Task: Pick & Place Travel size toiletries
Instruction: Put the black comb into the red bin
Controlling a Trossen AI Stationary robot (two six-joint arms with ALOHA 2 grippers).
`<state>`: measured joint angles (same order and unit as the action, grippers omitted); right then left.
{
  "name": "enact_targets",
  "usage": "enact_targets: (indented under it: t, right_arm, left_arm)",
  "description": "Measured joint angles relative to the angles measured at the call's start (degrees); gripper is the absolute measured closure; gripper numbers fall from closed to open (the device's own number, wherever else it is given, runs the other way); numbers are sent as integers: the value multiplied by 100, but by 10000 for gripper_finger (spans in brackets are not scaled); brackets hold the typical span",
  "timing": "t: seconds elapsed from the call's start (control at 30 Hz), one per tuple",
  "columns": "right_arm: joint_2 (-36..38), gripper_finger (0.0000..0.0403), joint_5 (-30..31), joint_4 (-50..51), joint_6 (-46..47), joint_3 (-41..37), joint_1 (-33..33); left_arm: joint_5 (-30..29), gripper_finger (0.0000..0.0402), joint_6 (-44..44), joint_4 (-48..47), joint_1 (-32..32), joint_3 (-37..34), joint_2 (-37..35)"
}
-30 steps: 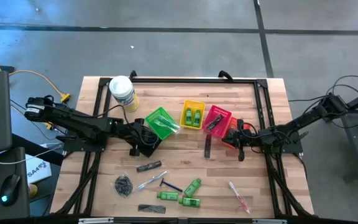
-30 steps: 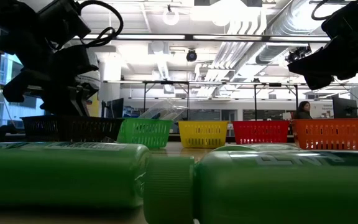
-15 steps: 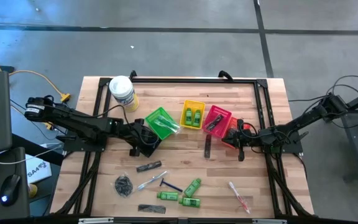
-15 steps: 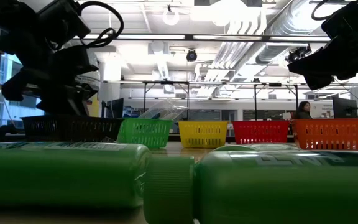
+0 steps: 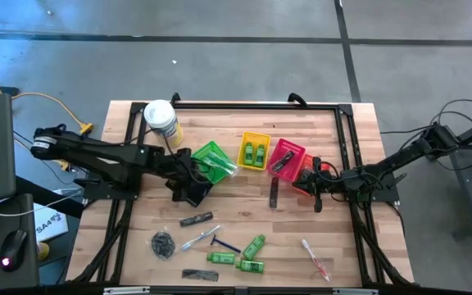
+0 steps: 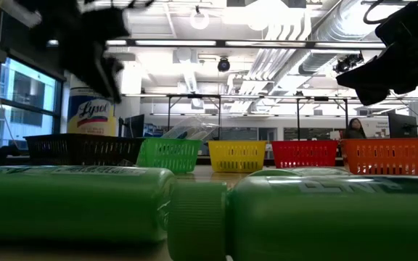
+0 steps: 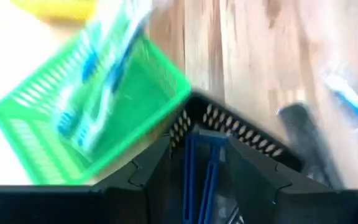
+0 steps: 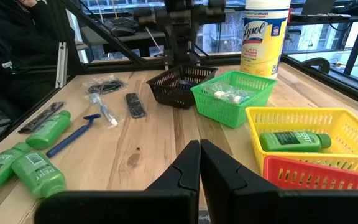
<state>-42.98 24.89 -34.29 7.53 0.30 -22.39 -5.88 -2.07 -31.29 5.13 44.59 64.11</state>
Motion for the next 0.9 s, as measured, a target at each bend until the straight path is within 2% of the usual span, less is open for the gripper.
enact_targets:
  t: [0.13, 0.23, 0.3, 0.37, 0.43, 0.5, 0.57, 0.77, 0.9]
  right_arm:
    - [0, 399, -1, 49, 8, 0, 2]
    - [2, 399, 0, 66, 18, 0, 2]
    - [0, 399, -14, 98, 25, 0, 1]
    - [2, 399, -42, 84, 36, 0, 0]
    - [0, 399, -105, 97, 45, 1, 0]
    - [1, 399, -122, 104, 122, 0, 0]
    - [0, 399, -120, 147, 146, 0, 0]
    - [0, 399, -106, 147, 138, 0, 0]
    - [0, 399, -106, 147, 146, 1, 0]
  left_arm:
    - [-397, 288, -64, -317, 371, 555, -138]
    - [-890, 341, -244, -354, 586, 705, -373]
    - [-1009, 382, -243, -268, 678, 709, -613]
    - [-1190, 392, -257, -256, 701, 631, -965]
    - [-1608, 394, -385, -194, 699, 490, -1357]
    - [-1970, 399, -502, -192, 694, 197, -1838]
    - [-2046, 400, -526, 122, 686, -206, -2346]
    - [-1634, 401, -531, 1152, 688, -1756, -3823]
    - [-1482, 401, -571, 1921, 690, -2706, -4569]
